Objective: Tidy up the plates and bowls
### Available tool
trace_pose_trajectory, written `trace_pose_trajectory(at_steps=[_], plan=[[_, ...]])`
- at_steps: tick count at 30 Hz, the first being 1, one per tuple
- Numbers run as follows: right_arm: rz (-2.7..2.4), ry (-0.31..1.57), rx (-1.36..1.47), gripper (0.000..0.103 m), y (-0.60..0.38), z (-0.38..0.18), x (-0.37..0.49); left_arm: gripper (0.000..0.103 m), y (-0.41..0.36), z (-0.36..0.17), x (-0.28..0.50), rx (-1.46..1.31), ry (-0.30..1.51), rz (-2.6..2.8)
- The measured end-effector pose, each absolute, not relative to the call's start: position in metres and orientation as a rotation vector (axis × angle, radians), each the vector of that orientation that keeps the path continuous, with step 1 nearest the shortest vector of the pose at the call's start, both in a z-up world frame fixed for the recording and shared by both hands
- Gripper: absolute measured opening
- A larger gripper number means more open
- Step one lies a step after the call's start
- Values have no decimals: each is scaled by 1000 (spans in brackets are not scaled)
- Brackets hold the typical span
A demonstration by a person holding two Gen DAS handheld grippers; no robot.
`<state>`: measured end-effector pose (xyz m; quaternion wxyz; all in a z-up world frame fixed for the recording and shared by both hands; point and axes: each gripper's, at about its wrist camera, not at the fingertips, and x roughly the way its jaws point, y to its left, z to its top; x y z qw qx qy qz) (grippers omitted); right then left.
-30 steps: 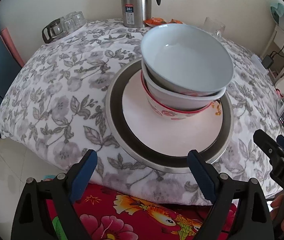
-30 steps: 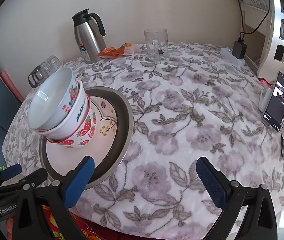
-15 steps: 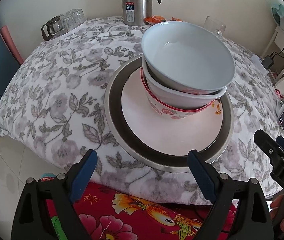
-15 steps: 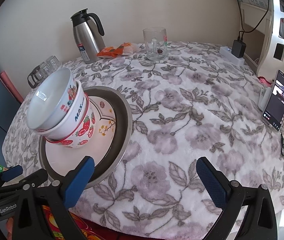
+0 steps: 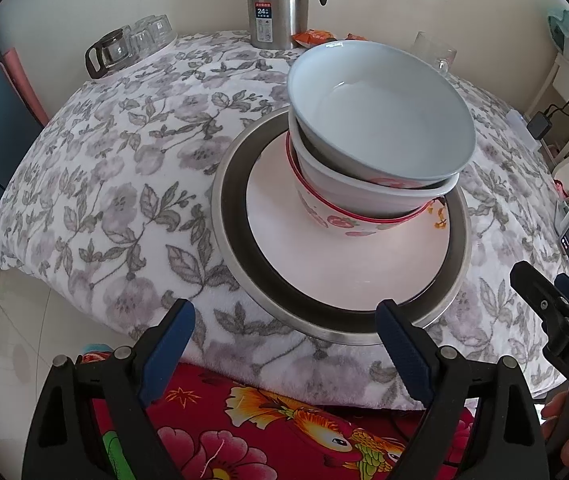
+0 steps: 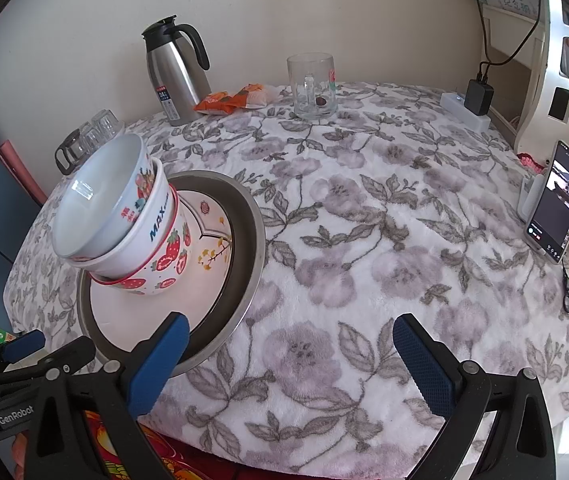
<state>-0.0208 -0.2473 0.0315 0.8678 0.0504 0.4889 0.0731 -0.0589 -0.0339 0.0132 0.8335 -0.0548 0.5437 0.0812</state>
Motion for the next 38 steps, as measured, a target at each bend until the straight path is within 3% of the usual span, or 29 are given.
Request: trace_pose_trajectory(at_steps=[38], plan=[[152, 1026, 104, 103, -247, 31, -20, 92, -35, 15, -60, -109, 1137, 176]])
